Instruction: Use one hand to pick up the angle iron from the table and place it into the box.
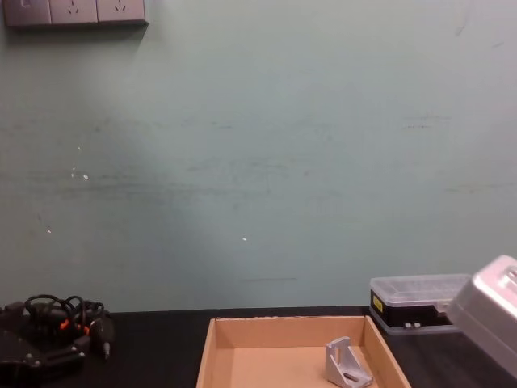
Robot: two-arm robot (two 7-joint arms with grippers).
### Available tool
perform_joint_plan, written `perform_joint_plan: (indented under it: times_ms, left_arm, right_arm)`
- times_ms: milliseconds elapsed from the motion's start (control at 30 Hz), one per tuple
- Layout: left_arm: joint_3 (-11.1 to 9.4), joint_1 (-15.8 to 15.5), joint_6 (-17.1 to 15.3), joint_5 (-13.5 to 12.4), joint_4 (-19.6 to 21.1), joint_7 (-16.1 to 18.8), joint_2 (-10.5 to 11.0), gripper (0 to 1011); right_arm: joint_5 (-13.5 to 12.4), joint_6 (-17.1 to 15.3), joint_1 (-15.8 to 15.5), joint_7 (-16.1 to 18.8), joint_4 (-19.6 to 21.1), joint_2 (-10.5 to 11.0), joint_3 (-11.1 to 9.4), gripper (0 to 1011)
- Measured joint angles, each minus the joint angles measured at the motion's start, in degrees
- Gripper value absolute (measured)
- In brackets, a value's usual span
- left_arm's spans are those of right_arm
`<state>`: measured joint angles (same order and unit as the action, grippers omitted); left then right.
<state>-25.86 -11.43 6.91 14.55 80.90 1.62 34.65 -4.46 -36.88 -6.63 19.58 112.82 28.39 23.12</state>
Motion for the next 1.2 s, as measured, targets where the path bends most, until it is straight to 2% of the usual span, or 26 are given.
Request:
perform_joint_plan:
  times_ms: [233, 400, 533, 767, 933, 1067, 1200]
  left_arm:
    - [0.0, 0.0, 0.0, 0.0, 0.0, 0.0, 0.0, 1011]
    - [0.0, 0.0, 0.0, 0.0, 0.0, 0.0, 0.0, 1012]
    - [0.0, 0.0, 0.0, 0.0, 0.0, 0.0, 0.0, 1011]
    - [0.0, 0.0, 0.0, 0.0, 0.0, 0.0, 0.0, 1011]
    - [0.0, 0.0, 0.0, 0.0, 0.0, 0.0, 0.0, 1011]
    - [0.0, 0.0, 0.0, 0.0, 0.0, 0.0, 0.0, 1011]
    - [0.0, 0.0, 0.0, 0.0, 0.0, 0.0, 0.0, 1011]
  right_arm:
    - [-0.1, 0.0, 0.0, 0.0, 0.1, 0.1, 0.0, 736]
    - [-0.2, 0.0, 0.0, 0.0, 0.1, 0.1, -0.1, 540]
    - [-0.2, 0.0, 0.0, 0.0, 0.1, 0.1, -0.1, 474]
    - [-0.2, 0.0, -0.1, 0.0, 0.2, 0.1, -0.2, 474]
    - [0.0, 0.8, -0.3, 0.1, 0.5, -0.7, -1.4, 474]
    - [0.3, 0.8, 0.7, 0.2, 1.0, -1.6, -2.5, 474]
    - [0.6, 0.6, 3.7, 0.8, 0.5, -3.1, -3.3, 474]
